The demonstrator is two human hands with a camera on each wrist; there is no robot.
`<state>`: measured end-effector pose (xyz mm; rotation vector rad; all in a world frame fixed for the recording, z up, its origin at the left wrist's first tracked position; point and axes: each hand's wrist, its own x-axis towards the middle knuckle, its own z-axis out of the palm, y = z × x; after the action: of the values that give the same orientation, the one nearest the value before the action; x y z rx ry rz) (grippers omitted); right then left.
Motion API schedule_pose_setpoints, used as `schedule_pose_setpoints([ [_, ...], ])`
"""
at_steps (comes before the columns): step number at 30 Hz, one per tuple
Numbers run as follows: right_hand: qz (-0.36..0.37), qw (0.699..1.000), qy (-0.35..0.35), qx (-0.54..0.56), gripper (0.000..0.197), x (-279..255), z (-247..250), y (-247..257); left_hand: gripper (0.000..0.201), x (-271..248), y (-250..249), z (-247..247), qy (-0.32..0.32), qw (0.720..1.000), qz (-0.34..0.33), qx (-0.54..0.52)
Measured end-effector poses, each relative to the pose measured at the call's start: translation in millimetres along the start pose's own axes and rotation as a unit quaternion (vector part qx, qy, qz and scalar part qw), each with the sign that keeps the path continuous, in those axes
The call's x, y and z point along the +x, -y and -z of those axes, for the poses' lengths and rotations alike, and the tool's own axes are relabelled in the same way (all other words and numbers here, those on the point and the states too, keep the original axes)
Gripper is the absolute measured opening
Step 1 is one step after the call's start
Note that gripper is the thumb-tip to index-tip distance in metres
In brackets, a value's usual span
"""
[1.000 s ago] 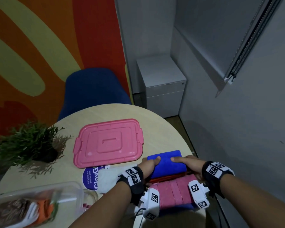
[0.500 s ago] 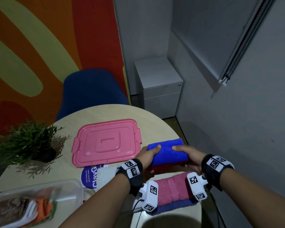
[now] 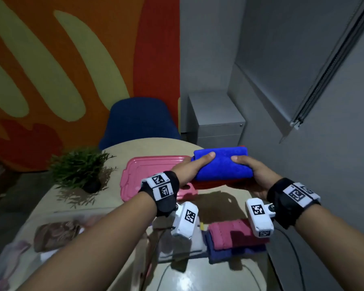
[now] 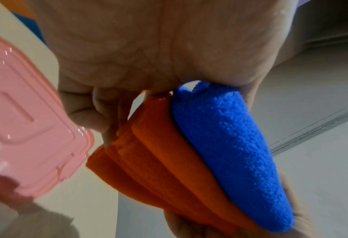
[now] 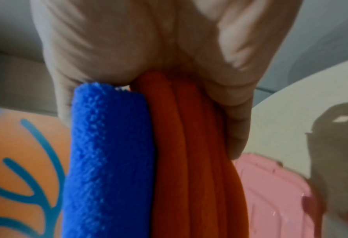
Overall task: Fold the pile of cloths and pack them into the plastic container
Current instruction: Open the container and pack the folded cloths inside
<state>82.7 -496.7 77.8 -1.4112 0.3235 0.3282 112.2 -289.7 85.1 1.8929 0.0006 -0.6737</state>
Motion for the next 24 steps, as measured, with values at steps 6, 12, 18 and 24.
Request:
schedule_pose_setpoints([
  [6,0.022,0.999,0.048,-0.012,0.051,-45.5,-122.5,7.9,0.086,-86.4,27.2,101.5,-0.020,0.998,-0.029,0.050],
  [12,-0.012,0.996,0.091,-0.010,0.046,-67.8,-259.8,-20.8,0.083,-155.8,97.3,211.4,-0.001,0.999,0.008,0.050],
  [18,-0.104,0.990,0.092,-0.022,0.035,-69.6,-350.6,-80.7,0.053,-216.7,155.4,271.7,-0.015,0.993,0.049,0.105],
  [24,-0.203,0.964,0.108,-0.137,0.071,-48.5,-394.8,-134.8,0.079,-213.2,236.0,315.7,-0.114,0.939,0.092,0.312],
])
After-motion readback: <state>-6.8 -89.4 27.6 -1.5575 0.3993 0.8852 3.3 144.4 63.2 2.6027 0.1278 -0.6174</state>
